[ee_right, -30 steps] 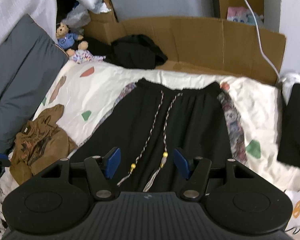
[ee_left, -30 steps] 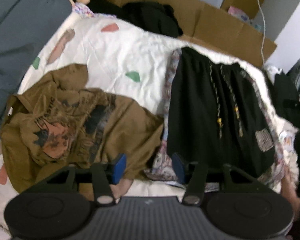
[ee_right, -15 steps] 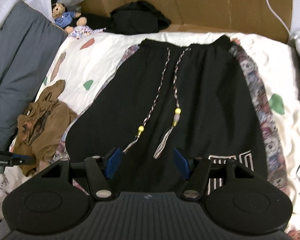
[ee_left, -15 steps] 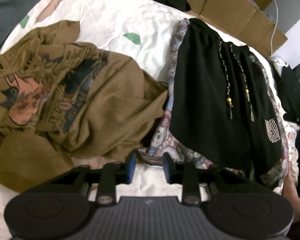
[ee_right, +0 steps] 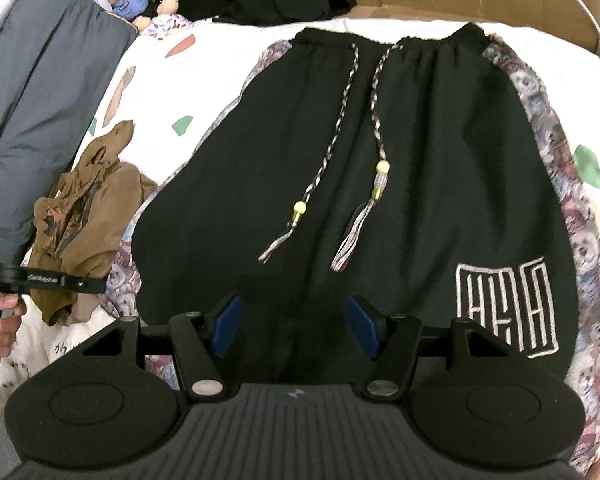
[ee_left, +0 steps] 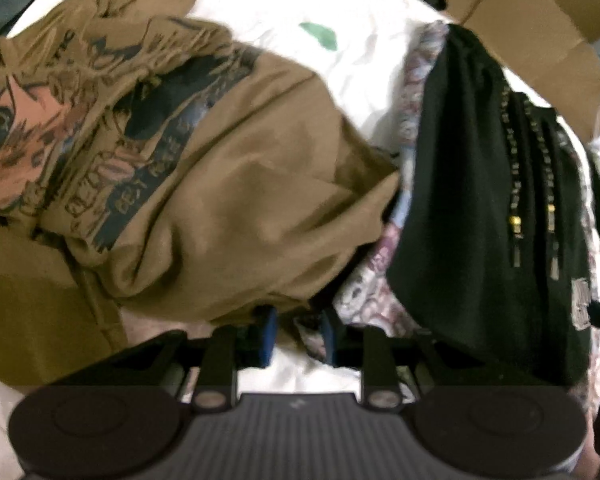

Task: Fold clothes
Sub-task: 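Move both grippers over the trousers toward the leg hems, then close both grippers on the black trouser leg hems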

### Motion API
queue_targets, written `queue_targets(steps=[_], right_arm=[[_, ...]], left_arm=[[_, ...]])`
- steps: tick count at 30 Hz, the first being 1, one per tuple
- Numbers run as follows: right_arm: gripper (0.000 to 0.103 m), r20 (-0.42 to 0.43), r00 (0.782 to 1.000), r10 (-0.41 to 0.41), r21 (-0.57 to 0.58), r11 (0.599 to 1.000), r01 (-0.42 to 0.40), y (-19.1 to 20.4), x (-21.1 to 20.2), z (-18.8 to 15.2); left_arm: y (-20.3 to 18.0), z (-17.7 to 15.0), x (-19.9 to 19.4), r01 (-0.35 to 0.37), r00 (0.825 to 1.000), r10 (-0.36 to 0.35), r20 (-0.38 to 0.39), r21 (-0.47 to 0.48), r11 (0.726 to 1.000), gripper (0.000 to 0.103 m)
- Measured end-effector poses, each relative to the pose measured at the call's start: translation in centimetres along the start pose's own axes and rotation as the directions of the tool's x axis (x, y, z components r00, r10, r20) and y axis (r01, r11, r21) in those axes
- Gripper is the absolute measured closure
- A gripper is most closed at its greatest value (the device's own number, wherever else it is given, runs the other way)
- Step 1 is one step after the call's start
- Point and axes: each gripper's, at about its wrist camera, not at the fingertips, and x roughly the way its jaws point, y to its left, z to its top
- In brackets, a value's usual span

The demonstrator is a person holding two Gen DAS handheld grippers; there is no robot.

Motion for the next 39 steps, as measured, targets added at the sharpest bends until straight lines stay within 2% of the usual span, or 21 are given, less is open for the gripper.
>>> queue_targets(steps=[2,5,9,12,14,17,19,23,26,30,34,39], right_arm=[[0.039,-0.009,1.000,0.008,0.005,1.000,-0.008,0.1,0.2,-0.2],[0.039,-0.025,1.000,0.018,0.001,1.000,-0.018,0.3,0.4,-0.6],[0.039,-0.046,0.999,0.011,-0.020,1.000,-0.012,0.6,0.8,-1.1],[0.039,-0.057,0.998,0.013,-0.030,0.999,-0.015,0.7,1.0,-1.6],[0.039,-0.064,0.998,0.016,-0.041,0.999,-0.018,0.8,1.1,-2.0],[0.039,-0.078,0.997,0.022,-0.062,0.998,-0.027,1.0,1.0,-2.5],[0.039,-0.086,0.996,0.031,-0.070,0.997,-0.037,1.2,1.0,-2.8],[0.039,-0.103,0.993,0.062,-0.058,0.996,-0.068,1.5,1.2,-3.2],[0.039,-0.132,0.986,0.101,-0.023,0.994,-0.105,1.8,1.7,-3.6],[0.039,-0.187,0.978,0.092,-0.039,0.994,-0.101,2.6,2.7,-4.3],[0.039,-0.249,0.964,0.096,-0.008,0.995,-0.101,2.6,3.8,-4.9],[0.038,-0.306,0.942,0.136,0.144,0.985,-0.095,2.4,5.6,-5.6]], left_arm=[[0.1,-0.2,0.0,-0.007,1.000,0.007,0.008,0.000,1.000,0.102],[0.7,-0.9,-0.8,0.021,1.000,-0.021,0.011,-0.013,1.000,0.102],[2.0,-1.9,-2.6,0.087,0.996,-0.085,0.027,-0.076,0.993,0.102],[3.0,-3.3,-4.2,0.097,0.995,-0.094,0.035,-0.092,0.991,0.103],[3.5,-4.1,-4.8,0.086,0.996,-0.083,0.033,-0.113,0.990,0.103],[3.9,-4.8,-5.0,0.036,0.999,-0.034,0.023,-0.103,0.994,0.103],[3.7,-4.6,-4.9,0.033,0.999,-0.030,0.035,-0.091,0.995,0.102],[3.1,-4.0,-4.5,0.033,0.998,-0.029,0.061,-0.067,0.997,0.091],[2.6,-3.5,-4.2,0.032,0.996,-0.028,0.080,-0.049,0.998,0.089],[2.1,-2.8,-2.6,0.041,0.997,-0.039,0.072,-0.024,0.999,0.084],[1.8,-2.7,-1.4,0.069,0.996,-0.069,0.050,0.000,0.998,0.087],[1.7,-2.9,-0.7,0.095,0.995,-0.096,0.040,0.023,0.995,0.098]])
